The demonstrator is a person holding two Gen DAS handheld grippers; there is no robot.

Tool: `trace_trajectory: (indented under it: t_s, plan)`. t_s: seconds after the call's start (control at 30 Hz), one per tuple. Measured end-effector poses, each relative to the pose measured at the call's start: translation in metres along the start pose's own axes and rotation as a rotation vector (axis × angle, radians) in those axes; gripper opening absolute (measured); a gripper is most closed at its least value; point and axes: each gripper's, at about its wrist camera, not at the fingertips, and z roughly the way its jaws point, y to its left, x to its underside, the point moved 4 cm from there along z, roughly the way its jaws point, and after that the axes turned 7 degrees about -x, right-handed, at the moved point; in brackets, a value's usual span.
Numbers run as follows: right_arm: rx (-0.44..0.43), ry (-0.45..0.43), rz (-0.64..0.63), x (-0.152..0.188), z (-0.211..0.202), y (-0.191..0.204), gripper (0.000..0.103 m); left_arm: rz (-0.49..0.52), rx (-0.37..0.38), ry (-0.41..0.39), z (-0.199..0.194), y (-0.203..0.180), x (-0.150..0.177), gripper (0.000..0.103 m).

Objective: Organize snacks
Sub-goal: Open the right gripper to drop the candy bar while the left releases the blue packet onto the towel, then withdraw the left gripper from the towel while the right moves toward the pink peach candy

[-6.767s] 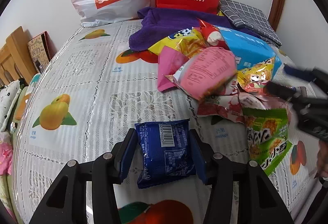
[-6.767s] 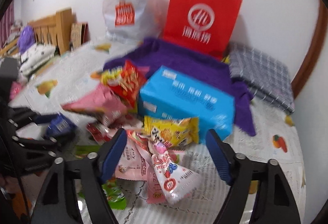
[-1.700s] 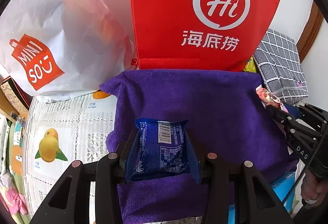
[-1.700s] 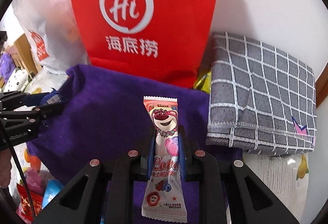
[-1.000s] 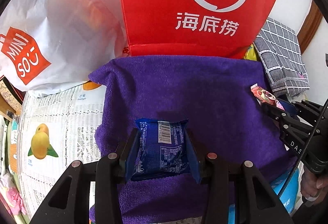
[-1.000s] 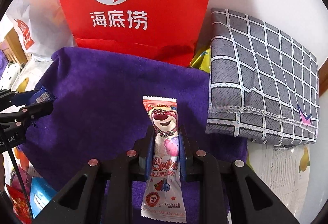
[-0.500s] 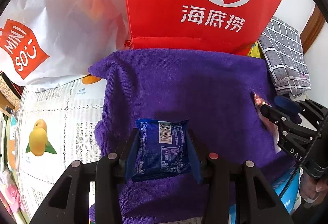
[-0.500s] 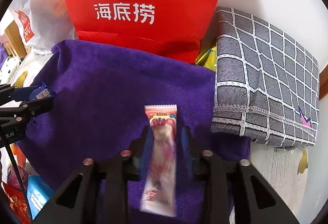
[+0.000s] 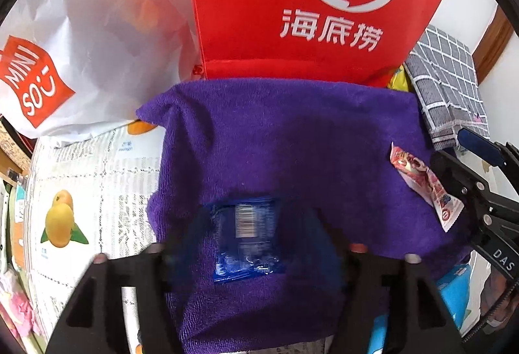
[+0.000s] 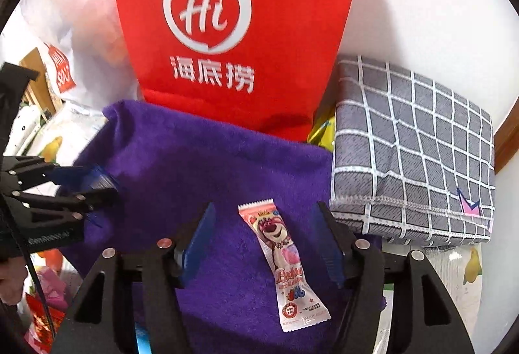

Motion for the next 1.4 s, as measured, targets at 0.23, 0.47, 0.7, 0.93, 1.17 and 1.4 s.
trace_trajectory:
  t_s: [0.23,0.47,0.7,0.93,1.17,1.4]
  plan:
    - [-0.017,-0.019,0.032,-0.002,-0.014,0.003,0.065,0.0,0.009,-0.042,-0.014,-0.002,-0.005,0.071]
    - [-0.029,-0.062,0.083,-0.005,-0.033,0.004,0.065,-0.006,0.027,-0.081,-0.035,0.003,-0.004,0.071]
    - [0.002,-0.152,0.053,-0.008,-0.062,0.02,0.065,0.004,0.019,-0.171,-0.07,0.008,-0.006,0.071]
    - [0.055,-0.183,0.03,0.005,-0.095,0.03,0.065,0.007,0.08,-0.239,-0.105,0.003,-0.004,0.071]
    - [0.026,-0.21,0.114,0.022,-0.149,0.029,0.065,0.023,0.094,-0.318,-0.146,0.001,0.002,0.071]
    - [-0.058,-0.182,0.202,0.045,-0.182,0.021,0.065,0.014,0.134,-0.332,-0.173,0.004,0.026,0.071]
